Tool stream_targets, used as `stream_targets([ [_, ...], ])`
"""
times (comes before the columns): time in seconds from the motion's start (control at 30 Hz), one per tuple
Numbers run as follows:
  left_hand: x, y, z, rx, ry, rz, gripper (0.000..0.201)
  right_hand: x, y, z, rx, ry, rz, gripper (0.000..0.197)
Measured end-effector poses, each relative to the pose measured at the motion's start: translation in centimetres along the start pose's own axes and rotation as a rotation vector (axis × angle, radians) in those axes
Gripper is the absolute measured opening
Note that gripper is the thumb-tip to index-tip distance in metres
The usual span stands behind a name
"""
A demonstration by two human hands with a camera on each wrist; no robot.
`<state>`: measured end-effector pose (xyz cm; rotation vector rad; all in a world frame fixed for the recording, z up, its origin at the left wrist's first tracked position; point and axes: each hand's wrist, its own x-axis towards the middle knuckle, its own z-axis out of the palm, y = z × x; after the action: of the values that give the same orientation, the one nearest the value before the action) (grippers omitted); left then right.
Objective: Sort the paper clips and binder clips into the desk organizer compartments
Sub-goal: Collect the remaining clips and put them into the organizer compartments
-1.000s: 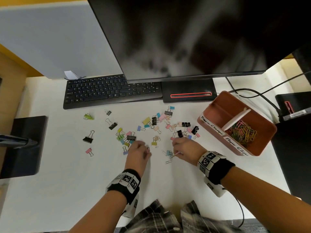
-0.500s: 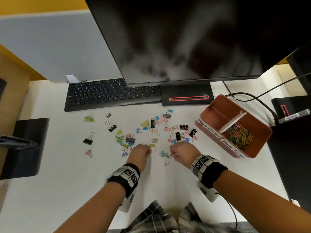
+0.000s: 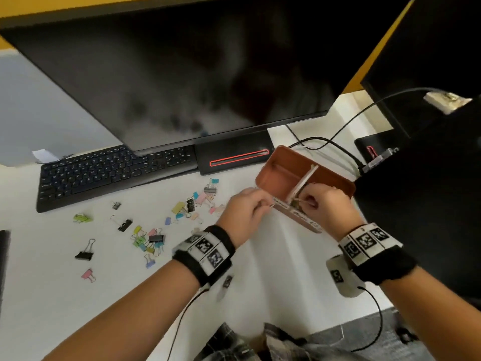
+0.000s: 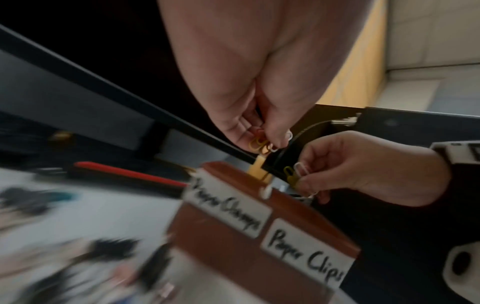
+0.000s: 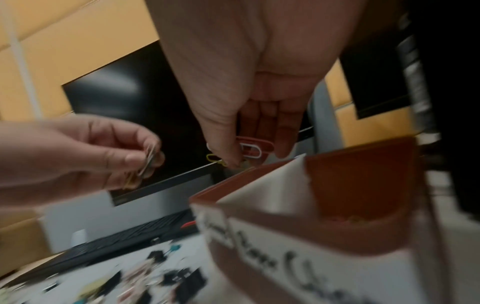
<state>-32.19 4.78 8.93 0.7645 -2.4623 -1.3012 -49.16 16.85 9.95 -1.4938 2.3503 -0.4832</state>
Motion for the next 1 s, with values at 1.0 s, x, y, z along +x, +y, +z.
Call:
stream_targets([
  [1.0,-12.1,-14.5,-2.9,0.181,0.231,-0.568,0.037,1.4,-9.3,14.2,-0.005,-0.614,-0.346,0.043],
])
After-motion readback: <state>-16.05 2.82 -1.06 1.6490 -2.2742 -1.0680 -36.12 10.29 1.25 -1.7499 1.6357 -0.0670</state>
